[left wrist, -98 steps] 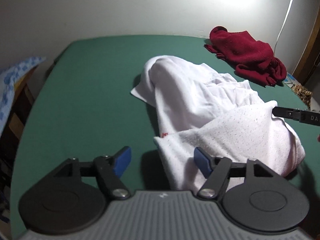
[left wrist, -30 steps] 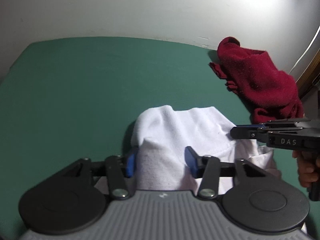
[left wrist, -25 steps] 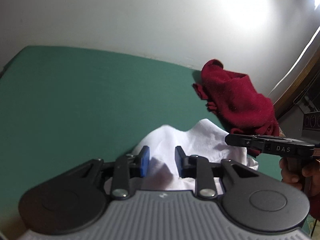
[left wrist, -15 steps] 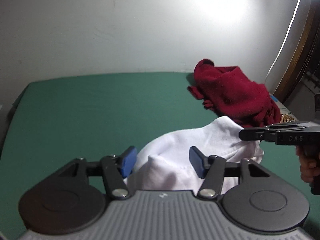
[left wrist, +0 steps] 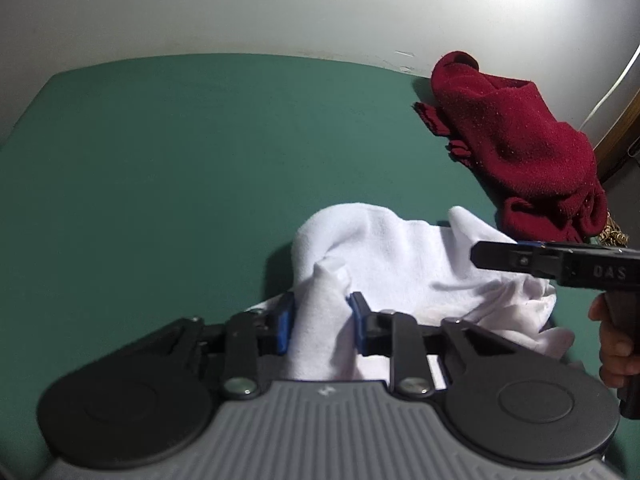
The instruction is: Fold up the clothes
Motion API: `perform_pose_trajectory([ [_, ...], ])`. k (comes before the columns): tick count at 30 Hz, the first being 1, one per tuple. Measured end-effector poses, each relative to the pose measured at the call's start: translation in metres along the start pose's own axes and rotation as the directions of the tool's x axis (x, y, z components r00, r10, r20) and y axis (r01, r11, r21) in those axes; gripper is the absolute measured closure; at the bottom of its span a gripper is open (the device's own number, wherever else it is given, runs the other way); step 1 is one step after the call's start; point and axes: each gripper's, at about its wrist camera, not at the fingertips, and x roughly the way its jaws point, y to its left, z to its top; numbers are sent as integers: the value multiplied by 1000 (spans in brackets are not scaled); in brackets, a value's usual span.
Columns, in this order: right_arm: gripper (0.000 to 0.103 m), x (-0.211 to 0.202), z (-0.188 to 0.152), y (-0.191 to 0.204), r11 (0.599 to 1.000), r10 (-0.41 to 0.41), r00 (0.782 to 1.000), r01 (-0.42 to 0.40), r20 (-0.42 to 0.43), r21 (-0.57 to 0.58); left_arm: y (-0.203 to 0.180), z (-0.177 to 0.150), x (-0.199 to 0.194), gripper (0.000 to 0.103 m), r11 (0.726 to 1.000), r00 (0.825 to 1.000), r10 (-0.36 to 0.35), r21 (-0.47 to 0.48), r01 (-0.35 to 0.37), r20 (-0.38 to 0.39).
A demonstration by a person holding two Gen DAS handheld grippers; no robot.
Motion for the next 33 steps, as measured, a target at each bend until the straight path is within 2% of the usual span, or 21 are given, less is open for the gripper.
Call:
perform_pose_trajectory([
  [1,64,6,2,0,1000,11,1000,-11,-9,18,2,0,-3,89,1000,1000,3,3,-3,8],
  [2,82,9,3,1,1000,17,1000,-17,-11,23,4,-1,-6,90,1000,1000,5,4,-5,16],
  [3,87,9,5,3,1000,17,1000,-17,-8,20,8,-1,-12,91,1000,999,-3,-4,3,32],
  [5,88,1,8,9,999,45,999,-45,27,8,15,0,-29,92,999,997,-28,-25,29,71],
  [7,88,-17,9,14,994,106,992,-107,69,12,19,-1,-51,92,998,991,-59,-24,63,120],
  [10,89,-56,6,23,971,238,963,-237,123,-19,20,-9,-88,92,993,978,-115,-1,117,176],
  [12,89,-86,-3,35,952,301,945,-291,130,-93,20,-17,-110,92,990,970,-140,17,139,198],
  [14,96,-116,-18,45,928,361,923,-342,131,-145,18,-33,-135,92,984,957,-178,40,173,227],
  [15,96,-130,-26,49,918,382,915,-360,128,-165,17,-43,-148,92,980,950,-199,54,192,241],
  [16,96,-142,-35,52,914,385,915,-360,119,-186,16,-54,-160,91,976,945,-216,77,203,247],
  [18,96,-164,-58,60,911,367,925,-338,94,-237,12,-77,-175,91,969,941,-244,105,225,236],
  [22,97,-179,-111,69,919,275,961,-270,-21,-287,2,-129,-184,91,955,950,-278,148,257,141],
  [26,100,-173,-169,77,909,136,980,-182,-147,-375,-18,-183,-171,91,946,978,-211,252,204,-1],
  [28,100,-167,-196,82,884,42,981,-126,-190,-451,-27,-206,-168,91,928,985,-162,331,170,-54],
  [29,100,-165,-206,85,868,2,980,-102,-201,-486,-30,-211,-172,90,918,988,-144,366,153,-52],
  [31,97,-171,-210,89,861,-27,986,-61,-165,-505,-33,-219,-185,74,902,992,-123,415,122,-25],
  [33,93,-185,-199,89,894,-2,997,-30,-71,-447,-27,-214,-199,46,911,992,-122,400,97,38],
])
